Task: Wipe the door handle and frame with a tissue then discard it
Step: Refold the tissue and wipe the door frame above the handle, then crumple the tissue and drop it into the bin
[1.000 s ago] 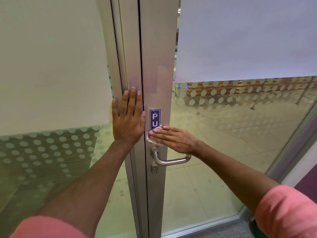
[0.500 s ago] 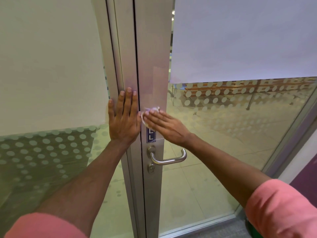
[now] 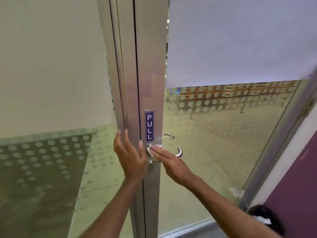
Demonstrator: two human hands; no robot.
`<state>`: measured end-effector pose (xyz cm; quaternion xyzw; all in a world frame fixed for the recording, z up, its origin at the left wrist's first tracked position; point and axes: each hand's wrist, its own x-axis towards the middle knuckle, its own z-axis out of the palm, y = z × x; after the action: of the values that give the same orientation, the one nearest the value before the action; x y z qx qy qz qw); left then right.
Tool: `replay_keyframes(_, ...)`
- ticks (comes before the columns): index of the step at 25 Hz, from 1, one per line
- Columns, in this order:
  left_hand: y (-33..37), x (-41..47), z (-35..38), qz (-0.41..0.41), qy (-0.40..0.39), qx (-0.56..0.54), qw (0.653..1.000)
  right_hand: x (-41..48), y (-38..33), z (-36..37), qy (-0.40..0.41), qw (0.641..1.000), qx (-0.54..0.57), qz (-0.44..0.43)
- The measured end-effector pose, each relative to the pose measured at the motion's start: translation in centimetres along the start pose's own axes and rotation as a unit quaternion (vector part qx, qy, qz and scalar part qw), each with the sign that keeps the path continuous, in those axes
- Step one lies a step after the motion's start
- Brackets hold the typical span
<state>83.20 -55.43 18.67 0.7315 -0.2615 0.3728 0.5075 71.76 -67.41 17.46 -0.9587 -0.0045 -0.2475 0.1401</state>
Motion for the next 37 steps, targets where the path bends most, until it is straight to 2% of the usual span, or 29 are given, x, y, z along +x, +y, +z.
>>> replay_keyframes(1,0.3,-2.8,-0.5,-0.101,-0.01,-0.068,0.993,-1.3,-0.8,1.1,0.022,1.0,0.003,0.007)
replay_keyframes(2,0.6,-5.3,-1.1,-0.204,-0.034,-0.138,0.969,-2.6,-1.5,2.2,0.036,0.999,0.005,0.018)
replay_keyframes(3,0.7,-7.5,-1.5,-0.303,-0.066,-0.206,0.928,-4.0,-2.2,3.3,0.041,0.998,0.011,0.042)
replay_keyframes(4,0.7,-9.3,-1.7,-0.406,-0.096,-0.274,0.866,-5.3,-2.8,4.3,0.037,0.997,0.018,0.072)
replay_keyframes(5,0.6,-10.8,-1.9,-0.499,-0.128,-0.333,0.79,-6.9,-3.3,5.2,0.028,0.994,0.026,0.102)
replay_keyframes(6,0.5,-12.2,-2.1,-0.564,-0.163,-0.372,0.719,-8.3,-3.8,6.1,0.013,0.99,0.039,0.136)
replay_keyframes(7,0.4,-13.5,-2.3,-0.597,-0.206,-0.397,0.666,-9.8,-4.2,7.0,-0.002,0.981,0.069,0.181)
replay_keyframes(8,0.3,-15.0,-2.5,-0.61,-0.249,-0.409,0.631,-11.2,-4.8,7.7,-0.019,0.967,0.107,0.232)
replay_keyframes(10,0.6,-18.1,-2.7,-0.628,-0.297,-0.414,0.588,-13.7,-5.2,8.7,-0.048,0.95,0.132,0.28)
replay_keyframes(13,1.5,-22.1,-2.4,-0.662,-0.324,-0.404,0.542,-17.5,-4.8,8.5,-0.086,0.942,0.144,0.292)
replay_keyframes(15,2.9,-24.0,-1.8,-0.673,-0.34,-0.397,0.524,-20.0,-3.8,7.3,-0.082,0.946,0.141,0.28)
replay_keyframes(17,4.6,-25.6,-0.8,-0.676,-0.348,-0.394,0.516,-22.2,-2.3,5.3,-0.005,0.922,0.174,0.347)
replay_keyframes(18,5.7,-26.1,-0.1,-0.673,-0.359,-0.391,0.515,-23.3,-1.4,4.1,0.047,0.899,0.193,0.39)
replay_keyframes(20,8.8,-27.3,1.7,-0.661,-0.388,-0.386,0.513,-25.9,0.8,1.7,0.125,0.829,0.258,0.48)
replay_keyframes(22,12.3,-28.6,3.6,-0.642,-0.417,-0.382,0.518,-28.8,3.4,-0.5,0.159,0.747,0.351,0.541)
replay_keyframes(23,14.1,-29.4,4.5,-0.631,-0.431,-0.378,0.523,-30.4,4.7,-1.6,0.164,0.722,0.376,0.557)
replay_keyframes(26,19.2,-31.9,7.2,-0.593,-0.477,-0.359,0.54,-35.1,8.1,-4.6,0.158,0.703,0.399,0.567)
replay_keyframes(29,23.3,-33.9,9.4,-0.559,-0.523,-0.326,0.555,-38.8,10.8,-7.3,0.213,0.675,0.408,0.578)
replay_keyframes(32,26.9,-35.5,11.1,-0.518,-0.542,-0.301,0.59,-41.8,13.1,-9.7,0.271,0.65,0.4,0.587)
replay_keyframes(34,28.5,-36.4,12.2,-0.471,-0.559,-0.309,0.609,-43.3,14.6,-10.7,0.293,0.645,0.381,0.594)
replay_keyframes(37,30.1,-37.6,14.7,-0.36,-0.639,-0.303,0.609,-44.8,17.2,-11.8,0.294,0.662,0.344,0.597)
